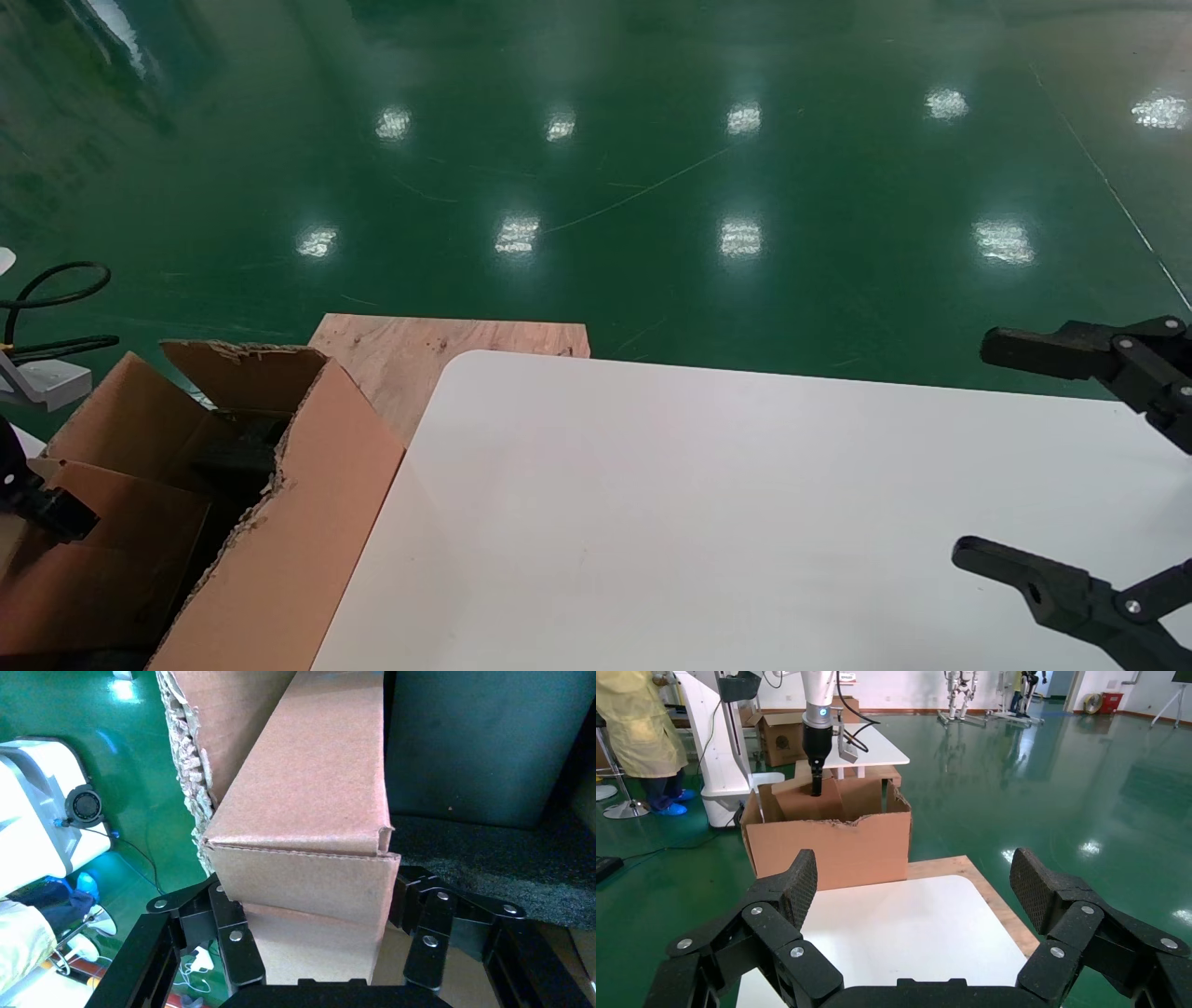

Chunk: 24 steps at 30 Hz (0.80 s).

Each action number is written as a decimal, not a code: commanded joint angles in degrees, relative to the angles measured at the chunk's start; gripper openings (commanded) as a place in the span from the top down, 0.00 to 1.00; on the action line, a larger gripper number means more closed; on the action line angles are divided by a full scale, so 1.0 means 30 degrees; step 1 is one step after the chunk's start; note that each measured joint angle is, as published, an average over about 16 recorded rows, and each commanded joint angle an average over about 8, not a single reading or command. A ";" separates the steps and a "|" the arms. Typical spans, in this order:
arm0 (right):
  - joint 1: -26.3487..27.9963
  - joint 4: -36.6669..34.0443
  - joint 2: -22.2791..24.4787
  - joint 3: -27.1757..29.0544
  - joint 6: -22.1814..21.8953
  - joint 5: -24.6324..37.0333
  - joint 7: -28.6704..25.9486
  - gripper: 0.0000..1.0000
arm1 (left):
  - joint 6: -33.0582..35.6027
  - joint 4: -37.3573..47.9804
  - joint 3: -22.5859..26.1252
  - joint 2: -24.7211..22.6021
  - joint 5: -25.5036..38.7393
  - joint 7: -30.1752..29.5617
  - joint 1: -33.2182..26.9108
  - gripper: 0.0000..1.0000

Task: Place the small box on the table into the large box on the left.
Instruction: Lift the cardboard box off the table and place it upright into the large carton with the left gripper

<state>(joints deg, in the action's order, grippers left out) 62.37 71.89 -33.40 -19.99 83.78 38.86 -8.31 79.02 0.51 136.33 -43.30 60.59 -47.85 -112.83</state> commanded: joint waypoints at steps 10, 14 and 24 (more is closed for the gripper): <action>-0.0002 -0.0003 0.0001 0.0001 -0.0002 -0.0002 0.0001 0.00 | -0.0065 -0.0015 -0.0013 0.0019 -0.0005 0.0009 0.0018 0.00; -0.0002 -0.0003 0.0001 0.0001 -0.0003 -0.0002 0.0001 0.00 | -0.0064 -0.0014 -0.0011 0.0017 -0.0009 0.0004 0.0016 0.00; -0.0002 -0.0003 0.0001 0.0001 -0.0004 -0.0002 0.0001 0.00 | -0.0052 -0.0002 0.0000 0.0008 -0.0006 0.0002 0.0005 0.00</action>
<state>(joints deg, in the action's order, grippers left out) 62.36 71.88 -33.40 -19.99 83.77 38.85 -8.31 78.86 0.49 136.30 -43.30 60.53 -47.84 -112.84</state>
